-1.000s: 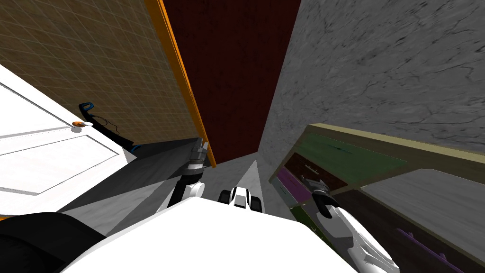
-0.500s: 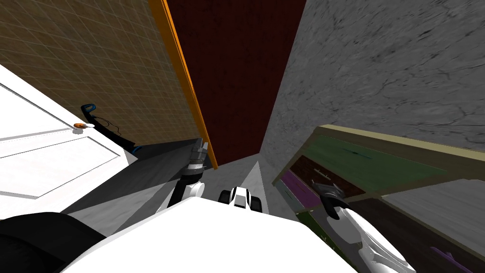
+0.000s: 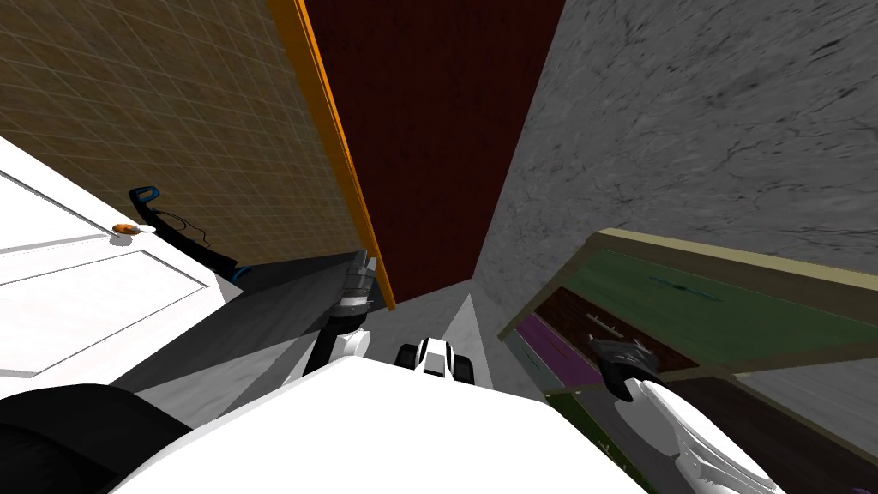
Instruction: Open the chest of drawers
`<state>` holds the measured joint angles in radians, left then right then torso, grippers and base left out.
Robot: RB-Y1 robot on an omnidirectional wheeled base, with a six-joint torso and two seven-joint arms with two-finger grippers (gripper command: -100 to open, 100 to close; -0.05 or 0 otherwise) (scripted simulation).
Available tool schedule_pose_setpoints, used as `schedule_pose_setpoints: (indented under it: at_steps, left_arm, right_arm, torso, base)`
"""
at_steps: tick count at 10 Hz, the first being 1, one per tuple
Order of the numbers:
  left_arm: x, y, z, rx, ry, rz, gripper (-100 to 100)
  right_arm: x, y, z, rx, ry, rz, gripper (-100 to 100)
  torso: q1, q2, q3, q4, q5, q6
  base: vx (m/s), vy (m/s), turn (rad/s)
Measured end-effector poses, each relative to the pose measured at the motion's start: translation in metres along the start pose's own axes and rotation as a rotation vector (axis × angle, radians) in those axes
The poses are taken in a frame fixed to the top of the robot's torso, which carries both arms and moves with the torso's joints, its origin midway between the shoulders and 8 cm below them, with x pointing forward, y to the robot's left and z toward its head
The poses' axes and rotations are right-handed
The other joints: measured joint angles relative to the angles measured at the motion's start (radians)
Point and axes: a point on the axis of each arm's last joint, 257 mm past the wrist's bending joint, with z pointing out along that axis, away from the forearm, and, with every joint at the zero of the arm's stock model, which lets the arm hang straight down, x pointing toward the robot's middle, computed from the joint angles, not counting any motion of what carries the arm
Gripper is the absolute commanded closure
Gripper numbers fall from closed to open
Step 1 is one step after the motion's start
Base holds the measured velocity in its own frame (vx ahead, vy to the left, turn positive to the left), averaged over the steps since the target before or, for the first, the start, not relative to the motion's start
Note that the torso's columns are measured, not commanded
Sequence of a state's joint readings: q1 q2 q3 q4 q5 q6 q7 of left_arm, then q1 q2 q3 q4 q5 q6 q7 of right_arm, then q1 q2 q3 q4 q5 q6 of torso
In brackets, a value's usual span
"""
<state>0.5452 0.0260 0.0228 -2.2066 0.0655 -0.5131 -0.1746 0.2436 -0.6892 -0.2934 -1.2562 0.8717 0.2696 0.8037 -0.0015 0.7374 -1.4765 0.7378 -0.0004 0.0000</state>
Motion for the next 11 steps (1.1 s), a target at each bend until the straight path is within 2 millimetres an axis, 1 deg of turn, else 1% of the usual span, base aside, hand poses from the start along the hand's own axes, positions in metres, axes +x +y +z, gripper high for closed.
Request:
schedule_pose_setpoints:
  at_steps: [1,2,5,9,10,11]
  left_arm:
    - [0.0000,0.0000,0.0000,0.000,0.000,0.000,0]
    - [0.0000,0.0000,0.0000,0.000,0.000,0.000,0]
    - [0.0001,0.0000,0.0001,0.000,0.000,0.000,0]
    - [0.0001,-0.0001,0.0001,0.000,0.000,0.000,0]
    - [0.0001,-0.0001,0.0001,0.000,0.000,0.000,0]
    - [0.0000,0.0000,0.0001,0.000,0.000,0.000,0]
  right_arm:
    - [0.0005,-0.0013,0.0005,0.002,0.002,-0.004,-100]
    - [0.0003,-0.0011,0.0005,0.002,0.001,-0.004,100]
    - [-0.0003,-0.0041,0.0008,0.001,-0.002,-0.006,100]
    - [-0.0005,-0.0085,0.0014,-0.001,-0.006,-0.009,100]
    - [-0.0006,-0.0100,0.0015,-0.002,-0.007,-0.010,100]
    - [-0.0005,-0.0099,0.0014,-0.002,-0.008,-0.010,-100]
  torso:
    - [-0.002,0.003,0.002,0.001,-0.001,0.000]
    - [-0.002,0.004,0.003,0.001,-0.001,0.000]
    - [0.005,0.002,0.001,0.001,0.002,0.000]
    - [0.001,0.001,0.001,0.000,0.000,0.000]
    - [0.001,0.000,0.000,0.000,0.000,0.000]
    - [-0.003,-0.002,-0.001,0.000,-0.001,0.000]
  base:
    - [0.009,0.008,0.001]
    - [0.005,0.003,0.001]
    - [-0.037,0.091,0.001]
    - [-0.056,0.125,-0.013]
    - [-0.011,0.036,0.013]
    - [0.055,-0.038,-0.010]
